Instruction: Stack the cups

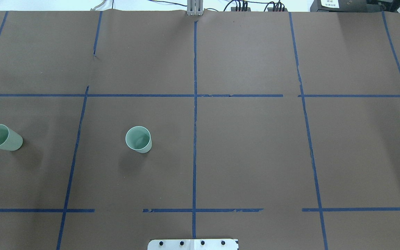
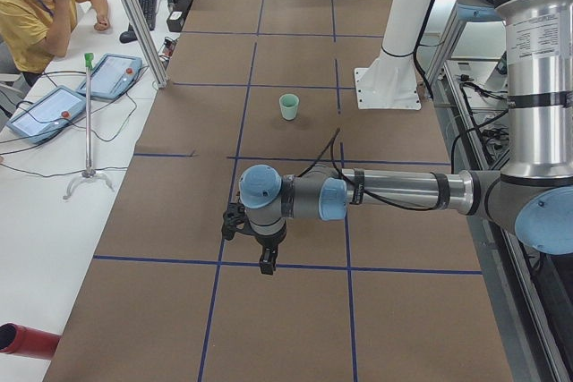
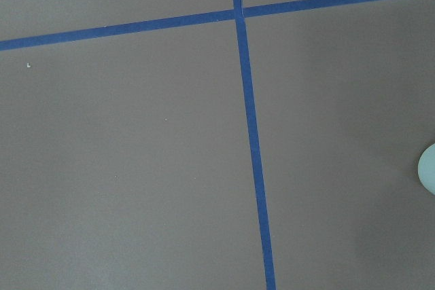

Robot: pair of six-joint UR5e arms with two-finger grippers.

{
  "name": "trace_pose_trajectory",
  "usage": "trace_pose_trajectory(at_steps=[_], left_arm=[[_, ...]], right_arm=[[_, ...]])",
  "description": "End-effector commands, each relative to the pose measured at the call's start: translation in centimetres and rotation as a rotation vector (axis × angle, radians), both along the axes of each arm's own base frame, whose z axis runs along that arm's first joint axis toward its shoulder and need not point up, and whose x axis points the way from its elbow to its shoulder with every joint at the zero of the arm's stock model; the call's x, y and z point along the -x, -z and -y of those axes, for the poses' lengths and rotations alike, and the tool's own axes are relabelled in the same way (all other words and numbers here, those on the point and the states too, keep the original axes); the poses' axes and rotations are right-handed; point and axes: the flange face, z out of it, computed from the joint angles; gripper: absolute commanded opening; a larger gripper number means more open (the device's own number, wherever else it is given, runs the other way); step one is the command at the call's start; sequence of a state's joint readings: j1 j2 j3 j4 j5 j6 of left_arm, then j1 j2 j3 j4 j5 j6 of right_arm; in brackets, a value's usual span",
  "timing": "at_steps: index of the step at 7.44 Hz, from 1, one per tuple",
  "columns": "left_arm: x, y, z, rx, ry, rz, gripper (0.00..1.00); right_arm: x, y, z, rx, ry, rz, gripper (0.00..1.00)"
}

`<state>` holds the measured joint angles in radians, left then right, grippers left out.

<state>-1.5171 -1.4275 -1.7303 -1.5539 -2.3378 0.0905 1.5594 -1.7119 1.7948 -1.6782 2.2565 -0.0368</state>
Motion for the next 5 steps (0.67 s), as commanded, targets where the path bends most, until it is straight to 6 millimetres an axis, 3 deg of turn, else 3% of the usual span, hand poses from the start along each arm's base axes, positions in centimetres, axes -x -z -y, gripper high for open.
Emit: trace_pose_trajectory(at_steps=[1,3,4,5], left_arm=[[0.0,0.2,0.1,-0.003,0.001,0.000,1.00],[-0.1,0.7,0.8,-0.013,0.002,-0.001,1.00],[-0.1,2.5,2.1,-0.057,-0.002,0.001,1.00],[-0.3,3.0,2.8,-0.088,-0.003,-0.002,1.00]], right_arm=[[0.0,0.0,0.0,0.000,0.001,0.000,1.00],[0.0,0.0,0.0,0.000,0.001,0.000,1.00],[0.0,-0.1,-0.1,0.002,0.001,0.000,1.00],[0.0,0.0,0.0,0.000,0.001,0.000,1.00]])
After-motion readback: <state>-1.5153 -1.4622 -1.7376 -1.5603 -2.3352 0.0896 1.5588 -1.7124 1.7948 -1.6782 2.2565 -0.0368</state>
